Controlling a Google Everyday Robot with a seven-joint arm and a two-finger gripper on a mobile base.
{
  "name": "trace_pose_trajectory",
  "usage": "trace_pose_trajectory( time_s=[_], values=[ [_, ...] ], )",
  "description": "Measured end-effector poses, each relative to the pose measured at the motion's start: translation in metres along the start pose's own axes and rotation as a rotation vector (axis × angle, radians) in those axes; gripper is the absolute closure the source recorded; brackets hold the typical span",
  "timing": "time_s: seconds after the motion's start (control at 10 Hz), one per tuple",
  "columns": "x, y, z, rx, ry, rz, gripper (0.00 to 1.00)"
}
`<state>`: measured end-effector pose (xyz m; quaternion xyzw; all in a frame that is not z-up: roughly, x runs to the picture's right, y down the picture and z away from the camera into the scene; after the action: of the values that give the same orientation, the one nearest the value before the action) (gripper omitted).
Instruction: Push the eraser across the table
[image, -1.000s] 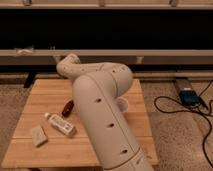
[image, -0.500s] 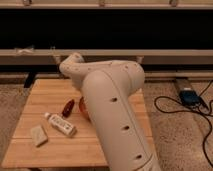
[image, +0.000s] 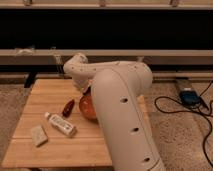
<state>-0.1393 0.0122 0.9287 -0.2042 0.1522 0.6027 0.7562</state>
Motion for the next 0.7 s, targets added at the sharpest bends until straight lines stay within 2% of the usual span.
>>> trace_pose_trajectory(
  time_s=[0.4,0.6,0.7],
  values=[
    [-0.0003,0.0013,0.0000,0.000,-0.001,-0.003,0.24],
    [-0.0022,0.0021,-0.0006,-0.005,-0.003,-0.007,0.20],
    [-0.0051,0.0053,-0.0033,-0.042,-0.003,-0.009,0.20]
  ],
)
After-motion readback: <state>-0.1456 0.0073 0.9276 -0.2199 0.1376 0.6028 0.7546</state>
